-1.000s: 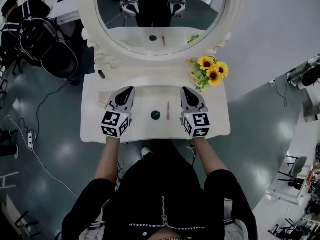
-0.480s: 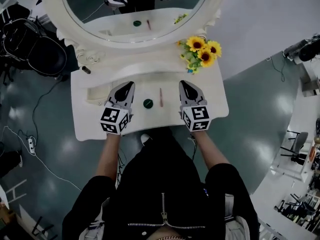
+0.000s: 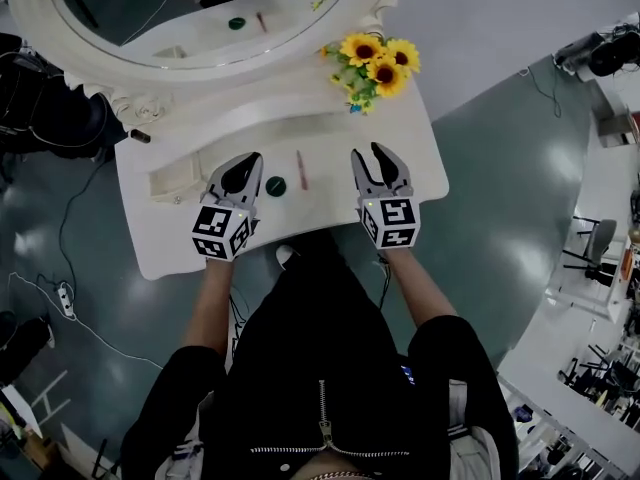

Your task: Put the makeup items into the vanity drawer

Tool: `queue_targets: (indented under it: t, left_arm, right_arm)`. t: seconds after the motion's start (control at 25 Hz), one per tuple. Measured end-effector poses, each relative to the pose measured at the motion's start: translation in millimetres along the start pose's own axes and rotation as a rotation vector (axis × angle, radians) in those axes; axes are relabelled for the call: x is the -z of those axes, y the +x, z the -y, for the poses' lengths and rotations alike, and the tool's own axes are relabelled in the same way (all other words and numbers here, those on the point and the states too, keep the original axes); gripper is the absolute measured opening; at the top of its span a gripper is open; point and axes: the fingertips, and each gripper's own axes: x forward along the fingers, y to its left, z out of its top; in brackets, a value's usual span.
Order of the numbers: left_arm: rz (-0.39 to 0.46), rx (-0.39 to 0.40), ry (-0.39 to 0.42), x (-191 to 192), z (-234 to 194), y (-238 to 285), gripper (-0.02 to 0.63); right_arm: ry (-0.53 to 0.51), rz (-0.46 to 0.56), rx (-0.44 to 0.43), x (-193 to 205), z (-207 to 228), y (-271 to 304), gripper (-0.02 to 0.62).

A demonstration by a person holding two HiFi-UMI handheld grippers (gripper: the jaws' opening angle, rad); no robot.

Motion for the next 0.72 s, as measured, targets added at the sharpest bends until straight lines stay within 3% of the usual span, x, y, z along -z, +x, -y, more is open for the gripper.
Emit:
queue_targets:
  t: [0.2, 0.44, 0.72]
  left_arm:
    - [-0.014, 0.005, -0.014, 5, 4, 4, 0.023]
    - [-0.030, 0.006, -0.021, 10, 6, 8, 0.023]
    - [-0.050, -0.012, -0.020, 16, 2, 5, 0.023]
  right_arm:
    - [-0.005, -0.097, 0.078, 40, 40, -6, 0.183]
    - [0.087, -0.232, 0.189, 110, 88, -1, 0.192]
    - [0.144, -0.421, 0.222, 184, 110, 1, 0.201]
